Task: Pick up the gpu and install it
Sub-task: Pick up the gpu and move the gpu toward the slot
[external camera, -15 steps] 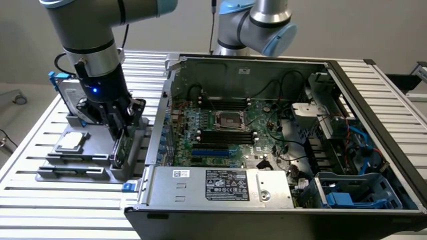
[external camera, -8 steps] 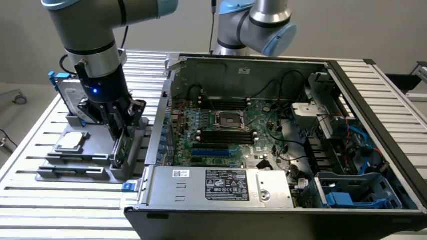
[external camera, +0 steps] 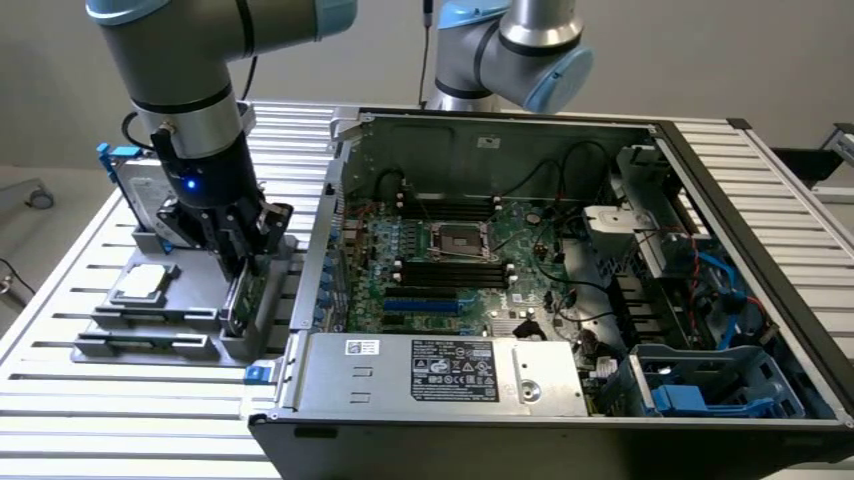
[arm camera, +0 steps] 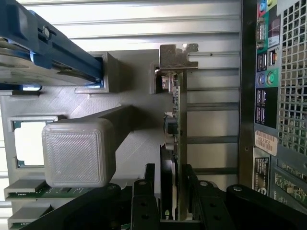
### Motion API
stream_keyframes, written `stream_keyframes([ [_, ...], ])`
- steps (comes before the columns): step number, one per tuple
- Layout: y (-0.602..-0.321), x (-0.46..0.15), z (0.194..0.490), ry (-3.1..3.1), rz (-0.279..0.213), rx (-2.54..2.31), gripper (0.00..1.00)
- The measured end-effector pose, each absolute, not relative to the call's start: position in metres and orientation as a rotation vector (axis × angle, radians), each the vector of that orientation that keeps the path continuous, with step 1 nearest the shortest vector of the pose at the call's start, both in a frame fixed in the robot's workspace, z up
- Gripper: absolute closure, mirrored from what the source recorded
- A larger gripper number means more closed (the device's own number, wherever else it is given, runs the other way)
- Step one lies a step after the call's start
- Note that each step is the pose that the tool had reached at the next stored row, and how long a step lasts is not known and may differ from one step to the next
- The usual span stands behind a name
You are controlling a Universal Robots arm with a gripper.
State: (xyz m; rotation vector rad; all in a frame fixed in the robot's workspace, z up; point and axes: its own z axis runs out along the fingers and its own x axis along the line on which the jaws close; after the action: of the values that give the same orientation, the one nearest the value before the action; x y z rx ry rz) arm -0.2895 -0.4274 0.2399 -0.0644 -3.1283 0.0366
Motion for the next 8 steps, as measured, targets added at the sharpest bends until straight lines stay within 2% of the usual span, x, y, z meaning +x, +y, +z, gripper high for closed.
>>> stream_keyframes([
  [6,-0.4268,-0.2895,0.2389,-3.128,0.037,-0.072,0.65],
  [7,-0.4267,-0.2895,0.2388,-3.128,0.037,-0.074,0.73],
  [8,-0.4267,-0.2895,0.2387,-3.128,0.038,-0.074,0.73],
])
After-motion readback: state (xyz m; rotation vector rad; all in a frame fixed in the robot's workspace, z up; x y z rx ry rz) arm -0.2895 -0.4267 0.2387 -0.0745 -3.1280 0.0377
